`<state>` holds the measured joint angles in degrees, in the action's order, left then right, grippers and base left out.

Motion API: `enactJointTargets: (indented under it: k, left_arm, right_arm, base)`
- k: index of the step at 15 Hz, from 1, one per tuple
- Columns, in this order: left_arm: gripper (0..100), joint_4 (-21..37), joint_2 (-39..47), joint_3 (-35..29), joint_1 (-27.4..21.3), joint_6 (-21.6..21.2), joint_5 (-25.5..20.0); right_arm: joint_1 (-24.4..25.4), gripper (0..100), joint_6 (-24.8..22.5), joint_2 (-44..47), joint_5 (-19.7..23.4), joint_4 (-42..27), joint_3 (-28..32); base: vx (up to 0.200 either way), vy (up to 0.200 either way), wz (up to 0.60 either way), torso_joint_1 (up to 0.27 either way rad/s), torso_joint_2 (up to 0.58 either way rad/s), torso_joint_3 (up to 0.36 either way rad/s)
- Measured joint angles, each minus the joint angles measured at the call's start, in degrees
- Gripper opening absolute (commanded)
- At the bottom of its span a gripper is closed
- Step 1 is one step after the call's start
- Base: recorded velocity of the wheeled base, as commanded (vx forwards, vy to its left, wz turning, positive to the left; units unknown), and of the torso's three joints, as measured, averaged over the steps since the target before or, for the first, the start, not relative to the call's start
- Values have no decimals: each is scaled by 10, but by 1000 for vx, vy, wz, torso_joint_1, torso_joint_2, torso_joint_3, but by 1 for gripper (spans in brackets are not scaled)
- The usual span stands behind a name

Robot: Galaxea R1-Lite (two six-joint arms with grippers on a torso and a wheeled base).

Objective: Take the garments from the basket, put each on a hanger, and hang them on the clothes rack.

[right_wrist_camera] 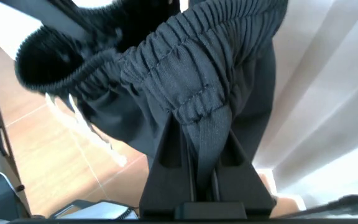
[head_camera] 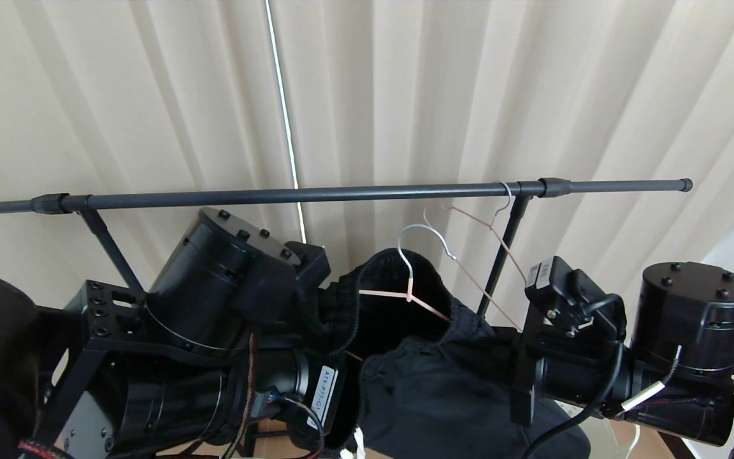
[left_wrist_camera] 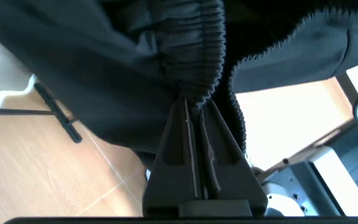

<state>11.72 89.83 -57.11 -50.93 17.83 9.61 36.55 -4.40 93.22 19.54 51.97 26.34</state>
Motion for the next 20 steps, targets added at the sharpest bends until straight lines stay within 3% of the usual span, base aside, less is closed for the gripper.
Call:
enactJointTargets:
  k: [4,10,15,16,20]
  left_arm:
    - [0,-10,9,4,-9,1,0]
    - [0,-104,30,37,-10,-4,3]
    - [0,-116,35,43,-11,-8,11]
    - [100,-116,36,43,-11,-8,12]
    - [100,-133,35,44,-11,-18,36]
  right_arm:
    - [-1,0,4,0,48,49,-26]
    - [-1,0,16,-1,70,81,-41]
    - [-1,0,16,-3,72,90,-45]
    - [-1,0,16,-4,71,90,-46]
    - [-1,0,16,-5,72,91,-48]
  base:
    - [0,0,0,0,0,0]
    - [0,0,0,0,0,0]
    - [0,0,0,0,0,0]
    - [0,0,0,0,0,0]
    - [0,0,0,0,0,0]
